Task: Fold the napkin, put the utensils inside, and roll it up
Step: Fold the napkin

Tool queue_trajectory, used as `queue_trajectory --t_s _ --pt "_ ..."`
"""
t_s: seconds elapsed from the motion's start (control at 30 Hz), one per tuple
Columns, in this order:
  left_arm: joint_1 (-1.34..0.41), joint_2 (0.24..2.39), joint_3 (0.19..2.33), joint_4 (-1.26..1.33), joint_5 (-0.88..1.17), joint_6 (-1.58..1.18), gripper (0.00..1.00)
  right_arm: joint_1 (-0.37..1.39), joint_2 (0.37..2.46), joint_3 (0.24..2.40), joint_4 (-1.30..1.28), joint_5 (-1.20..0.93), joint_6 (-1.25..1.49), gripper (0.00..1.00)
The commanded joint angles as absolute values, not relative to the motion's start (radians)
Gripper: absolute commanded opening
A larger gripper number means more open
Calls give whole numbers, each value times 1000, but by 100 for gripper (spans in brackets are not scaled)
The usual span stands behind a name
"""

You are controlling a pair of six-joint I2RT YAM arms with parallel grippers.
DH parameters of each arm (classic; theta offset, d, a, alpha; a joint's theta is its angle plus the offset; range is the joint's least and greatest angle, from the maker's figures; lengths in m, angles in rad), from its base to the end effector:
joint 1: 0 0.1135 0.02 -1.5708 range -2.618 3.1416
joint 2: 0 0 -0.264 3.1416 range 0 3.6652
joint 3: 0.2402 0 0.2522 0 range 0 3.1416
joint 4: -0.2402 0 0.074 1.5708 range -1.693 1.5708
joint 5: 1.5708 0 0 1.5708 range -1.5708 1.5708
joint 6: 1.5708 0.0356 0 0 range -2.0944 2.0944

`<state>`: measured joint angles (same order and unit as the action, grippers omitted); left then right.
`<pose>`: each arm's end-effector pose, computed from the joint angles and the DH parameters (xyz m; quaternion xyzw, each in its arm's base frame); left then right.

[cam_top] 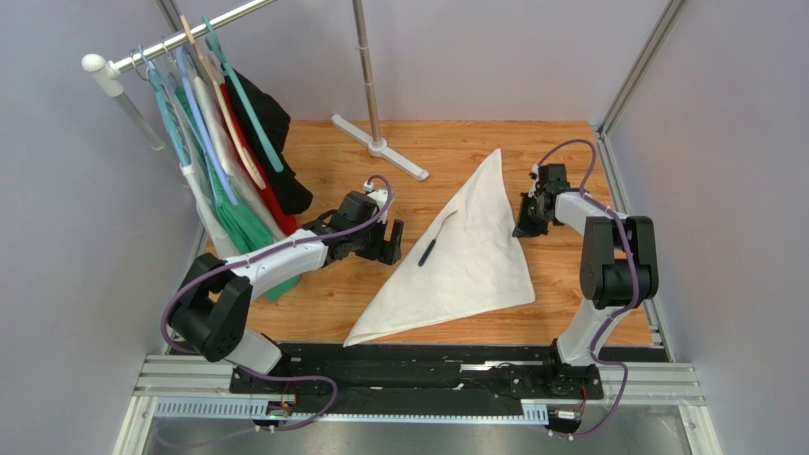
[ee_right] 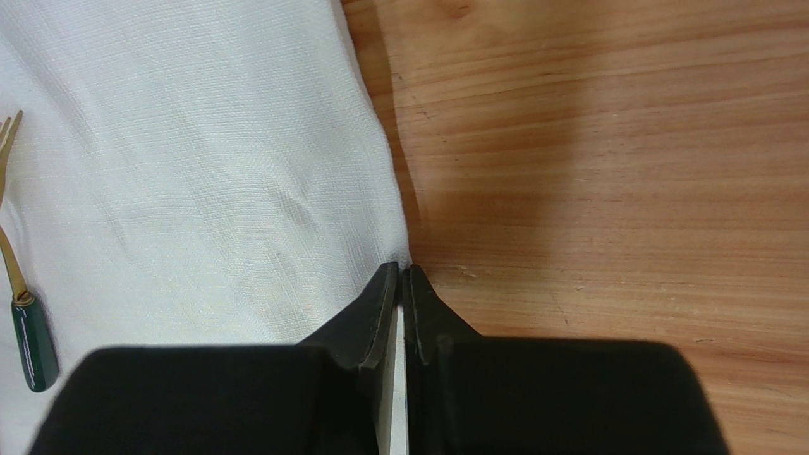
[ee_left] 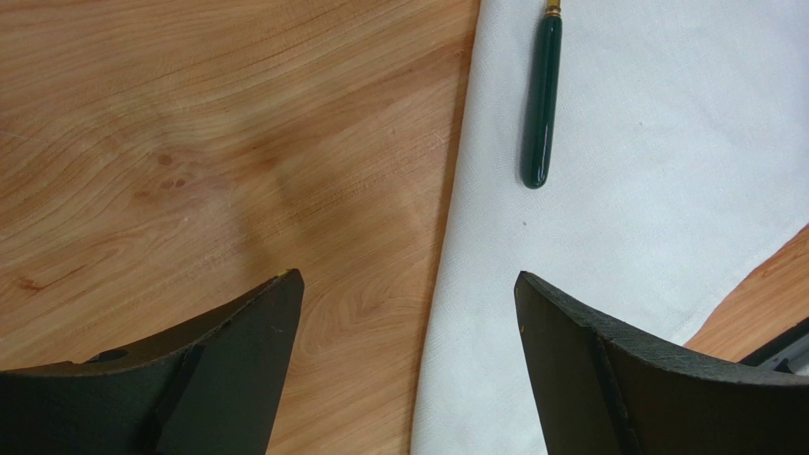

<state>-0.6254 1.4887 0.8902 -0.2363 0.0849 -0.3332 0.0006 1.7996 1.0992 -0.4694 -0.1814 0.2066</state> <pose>0.2480 -0.1828 0.2070 0.1508 0.9201 -0.2009 0.3007 0.3484 0.0066 0.1582 0.0824 0.9726 0.1088 0.1881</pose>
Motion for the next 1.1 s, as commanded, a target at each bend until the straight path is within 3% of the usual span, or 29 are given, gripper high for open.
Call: queue_trajectory --t_s 0.0,0.37,0.93,0.97,1.0,1.07 --pt "-620 1459 885 -232 90 -310 91 29 1844 1114 -494 -170 183 2" --pt "-612 1463 894 -247 87 -308 92 0 1870 1163 -515 -45 259 0" --pt "-606 1476 956 -314 106 -311 92 -140 1907 1261 -525 -32 293 0" --pt "-604 1457 968 -342 100 -316 92 -140 1899 1267 -534 -31 290 3" --pt "-604 1447 977 -362 97 -327 92 -140 1870 1273 -549 -35 287 25" --pt "-606 1410 1009 -431 87 -339 93 -135 1826 1275 -561 -40 287 40"
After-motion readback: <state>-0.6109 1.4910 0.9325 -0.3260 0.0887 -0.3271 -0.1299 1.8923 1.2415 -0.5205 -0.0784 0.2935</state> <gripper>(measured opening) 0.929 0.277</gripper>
